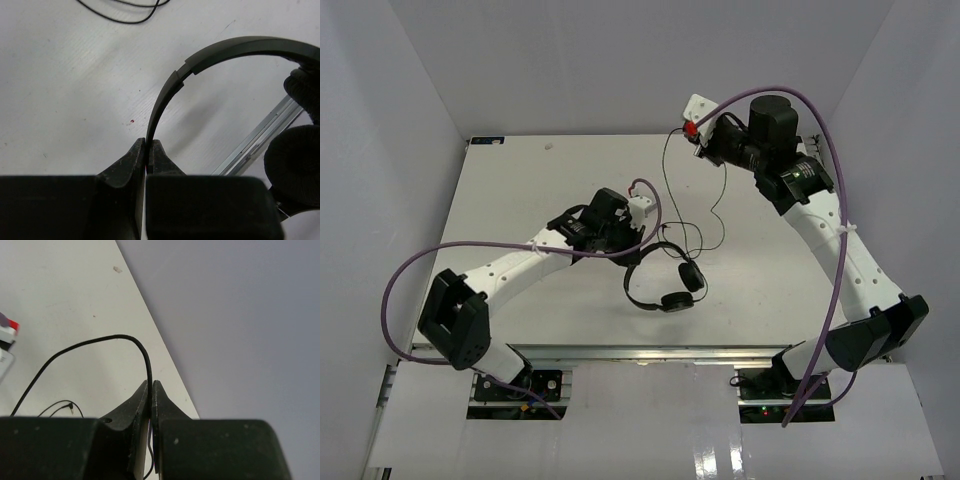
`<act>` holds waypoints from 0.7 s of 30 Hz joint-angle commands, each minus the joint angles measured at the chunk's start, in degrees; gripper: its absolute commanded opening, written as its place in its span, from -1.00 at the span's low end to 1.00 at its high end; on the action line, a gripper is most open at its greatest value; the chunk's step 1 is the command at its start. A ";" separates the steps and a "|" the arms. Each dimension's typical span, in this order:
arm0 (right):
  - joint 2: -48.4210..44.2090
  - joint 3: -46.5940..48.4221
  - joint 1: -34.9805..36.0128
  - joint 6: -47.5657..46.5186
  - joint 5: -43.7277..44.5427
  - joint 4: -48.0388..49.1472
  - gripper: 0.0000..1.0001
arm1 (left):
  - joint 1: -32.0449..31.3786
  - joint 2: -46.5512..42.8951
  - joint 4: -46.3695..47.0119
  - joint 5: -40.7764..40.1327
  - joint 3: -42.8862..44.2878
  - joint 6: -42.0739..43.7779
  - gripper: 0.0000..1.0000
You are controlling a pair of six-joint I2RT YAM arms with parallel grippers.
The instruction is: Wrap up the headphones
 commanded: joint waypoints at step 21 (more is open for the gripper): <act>1.97 -24.85 -5.64 20.21 0.62 13.16 -0.85 | -1.27 -27.56 5.19 -13.96 15.76 -13.99 -1.00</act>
